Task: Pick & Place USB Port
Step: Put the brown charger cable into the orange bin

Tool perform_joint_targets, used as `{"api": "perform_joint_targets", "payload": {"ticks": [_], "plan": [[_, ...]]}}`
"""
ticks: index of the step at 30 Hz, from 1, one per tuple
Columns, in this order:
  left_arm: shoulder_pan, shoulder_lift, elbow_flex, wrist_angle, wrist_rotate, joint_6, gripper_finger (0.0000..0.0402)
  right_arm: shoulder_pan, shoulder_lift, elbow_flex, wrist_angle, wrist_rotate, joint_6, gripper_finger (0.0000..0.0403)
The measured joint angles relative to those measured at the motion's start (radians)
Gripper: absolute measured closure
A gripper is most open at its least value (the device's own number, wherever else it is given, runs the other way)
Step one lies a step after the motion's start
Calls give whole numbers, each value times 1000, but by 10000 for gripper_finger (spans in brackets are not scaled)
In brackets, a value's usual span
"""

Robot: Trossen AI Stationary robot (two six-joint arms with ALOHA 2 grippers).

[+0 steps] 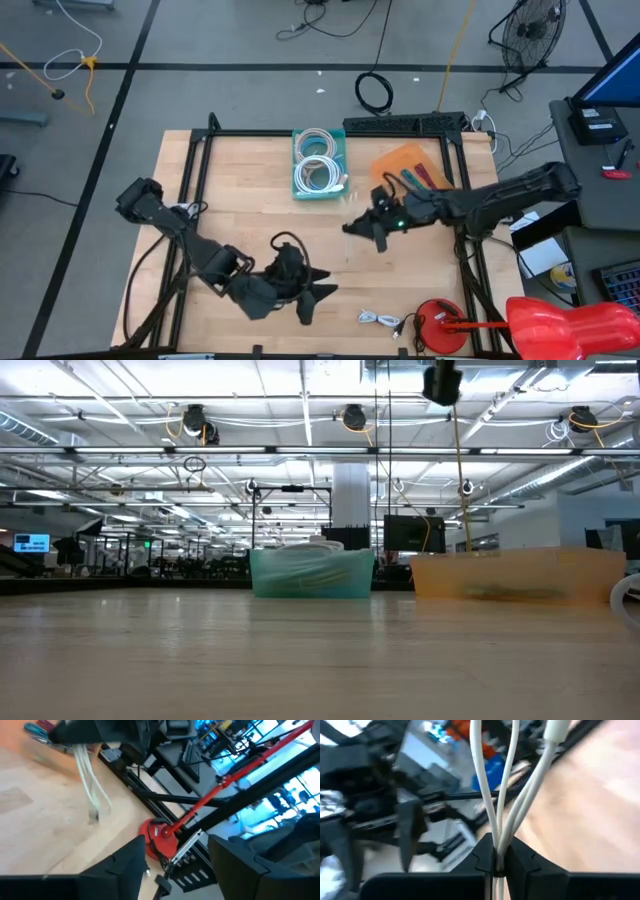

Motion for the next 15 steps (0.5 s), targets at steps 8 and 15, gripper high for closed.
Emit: {"api": "perform_joint_targets", "payload": {"ticks": [8,15], "plan": [[-58,0,0,-48,-103,-57,209,-129,-212,0,-480,130,-38,391],[-82,0,0,-88,-137,-94,246,-248,-323,0,-908,259,-58,391]]}}
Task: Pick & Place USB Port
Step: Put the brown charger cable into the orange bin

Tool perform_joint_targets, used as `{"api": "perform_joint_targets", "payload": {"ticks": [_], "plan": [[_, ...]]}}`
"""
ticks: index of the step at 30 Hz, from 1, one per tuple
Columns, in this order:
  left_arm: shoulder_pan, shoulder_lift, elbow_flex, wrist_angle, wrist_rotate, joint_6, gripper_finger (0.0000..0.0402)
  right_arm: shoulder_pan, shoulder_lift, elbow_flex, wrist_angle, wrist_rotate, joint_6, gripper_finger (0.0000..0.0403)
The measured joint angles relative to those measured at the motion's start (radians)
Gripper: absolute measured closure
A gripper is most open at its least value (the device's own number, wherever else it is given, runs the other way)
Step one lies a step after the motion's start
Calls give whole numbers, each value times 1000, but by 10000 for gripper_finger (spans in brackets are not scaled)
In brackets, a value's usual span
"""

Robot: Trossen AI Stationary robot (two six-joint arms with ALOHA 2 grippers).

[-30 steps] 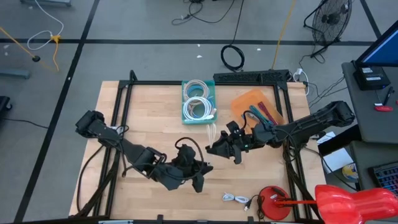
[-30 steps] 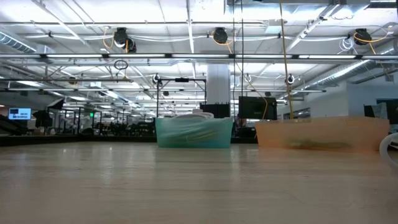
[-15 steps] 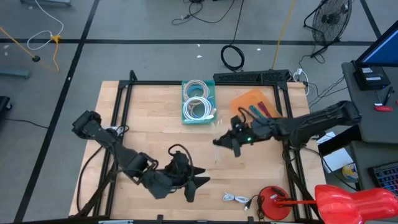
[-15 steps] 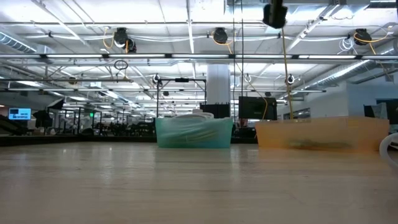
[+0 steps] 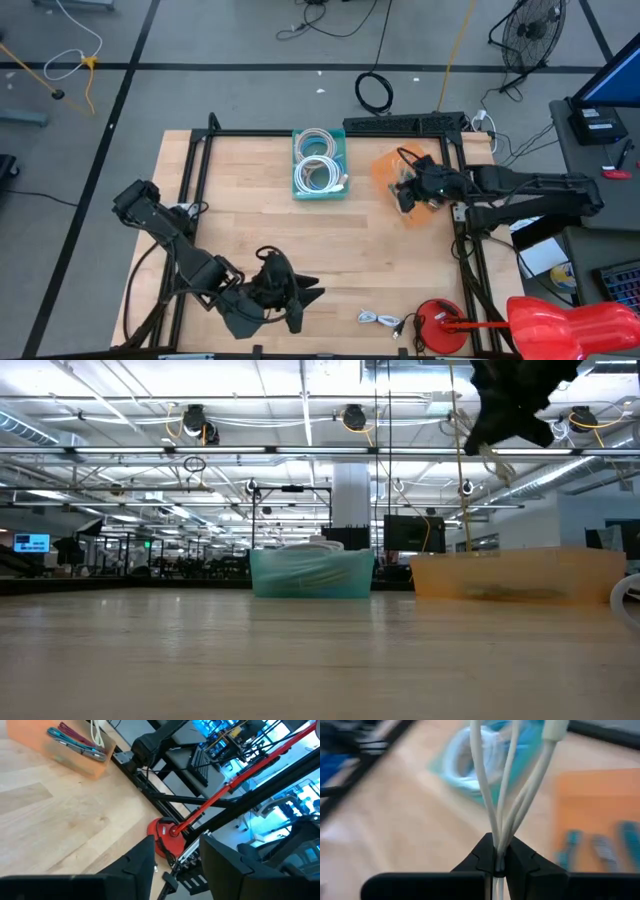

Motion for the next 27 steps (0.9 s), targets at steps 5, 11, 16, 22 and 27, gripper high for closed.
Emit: {"api": "perform_joint_targets", "payload": {"ticks": [5,11,16,22,27], "plan": [[0,0,0,-1,-2,0,260,-77,3,0,-126,65,-73,392],[0,0,0,1,-3,3,265,-146,68,0,-148,103,-247,392],[-6,0,0,1,-4,-13,266,-170,135,0,-161,103,-321,392],[-22,0,0,9,-24,-24,266,-204,207,0,-166,104,-349,392],[-40,0,0,22,-56,-22,266,-229,238,-26,-148,101,-379,392]]}}
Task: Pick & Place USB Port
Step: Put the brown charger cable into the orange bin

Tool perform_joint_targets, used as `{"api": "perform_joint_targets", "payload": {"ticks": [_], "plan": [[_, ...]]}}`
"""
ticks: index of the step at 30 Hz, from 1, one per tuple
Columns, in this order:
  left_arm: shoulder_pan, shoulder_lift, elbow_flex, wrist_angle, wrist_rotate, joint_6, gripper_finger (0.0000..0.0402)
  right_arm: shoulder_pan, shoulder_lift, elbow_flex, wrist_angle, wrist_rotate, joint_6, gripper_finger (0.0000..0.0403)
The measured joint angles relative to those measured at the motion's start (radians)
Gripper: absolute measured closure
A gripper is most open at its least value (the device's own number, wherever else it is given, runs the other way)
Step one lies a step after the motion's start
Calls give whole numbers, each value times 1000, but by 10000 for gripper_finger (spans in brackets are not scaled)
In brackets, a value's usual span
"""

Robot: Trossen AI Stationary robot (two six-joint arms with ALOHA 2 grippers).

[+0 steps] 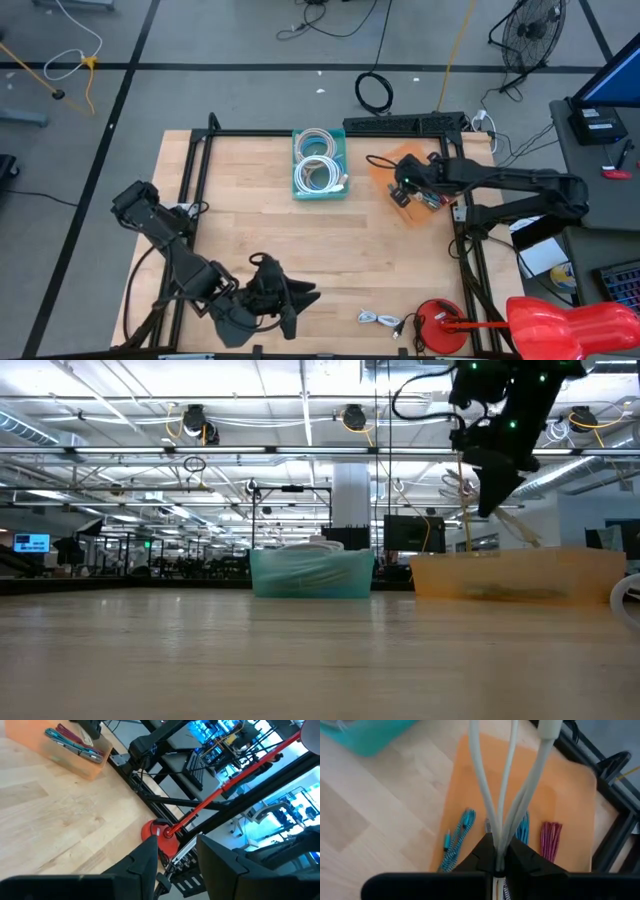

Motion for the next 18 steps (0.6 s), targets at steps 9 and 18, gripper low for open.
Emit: {"api": "perform_joint_targets", "payload": {"ticks": [9,18], "plan": [[-12,0,0,1,-25,-4,266,-40,-20,-230,108,-106,39,392],[-11,0,0,-1,-26,0,266,-40,-34,-366,236,-208,43,393]]}}
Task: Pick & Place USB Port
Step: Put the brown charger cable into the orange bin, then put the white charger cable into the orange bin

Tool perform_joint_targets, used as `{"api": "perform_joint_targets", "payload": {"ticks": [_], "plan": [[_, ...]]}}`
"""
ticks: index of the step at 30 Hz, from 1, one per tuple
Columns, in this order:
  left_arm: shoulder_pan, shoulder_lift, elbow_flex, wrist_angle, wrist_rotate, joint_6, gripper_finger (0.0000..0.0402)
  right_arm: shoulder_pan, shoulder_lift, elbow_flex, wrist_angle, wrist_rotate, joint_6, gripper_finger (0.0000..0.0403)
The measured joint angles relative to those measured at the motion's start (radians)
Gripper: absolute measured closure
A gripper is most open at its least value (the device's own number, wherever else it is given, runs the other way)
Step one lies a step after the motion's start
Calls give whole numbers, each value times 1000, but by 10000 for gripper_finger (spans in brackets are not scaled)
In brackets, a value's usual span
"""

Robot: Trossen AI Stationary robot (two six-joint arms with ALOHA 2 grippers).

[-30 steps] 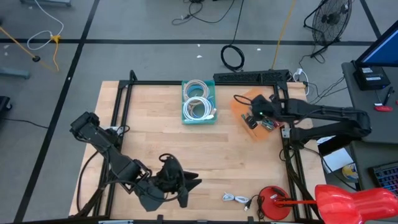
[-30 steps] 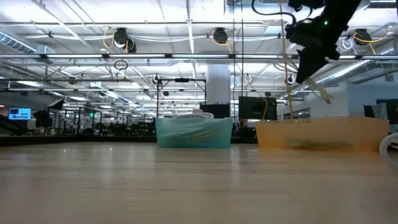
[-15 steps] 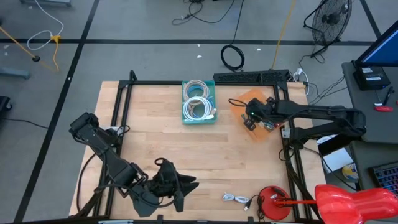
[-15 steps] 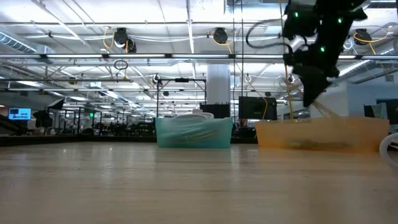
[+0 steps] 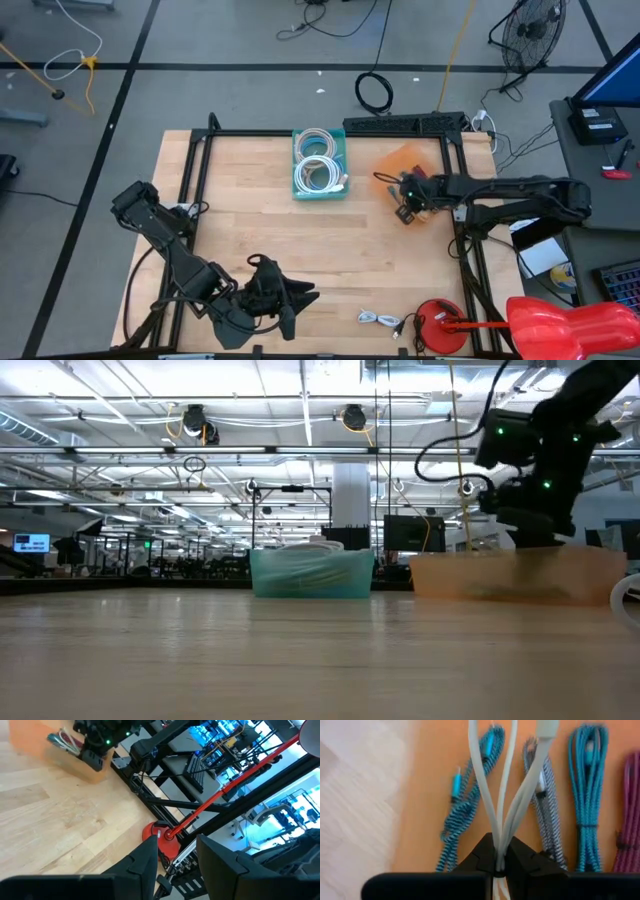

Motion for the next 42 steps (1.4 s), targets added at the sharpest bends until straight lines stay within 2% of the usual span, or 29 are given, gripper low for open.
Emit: {"api": "perform_joint_targets", "payload": {"ticks": [7,20,33,38,42], "plan": [[0,0,0,1,0,-2,266,0,0,-67,-9,-8,23,393],[8,0,0,0,0,-19,266,0,1,-71,43,-53,-59,391],[8,0,0,0,0,-19,266,0,-10,-61,28,-77,-14,286],[13,0,0,0,0,-19,266,0,-51,13,52,-78,-17,265],[26,0,0,0,0,-15,266,0,-100,120,86,-81,-37,263]]}}
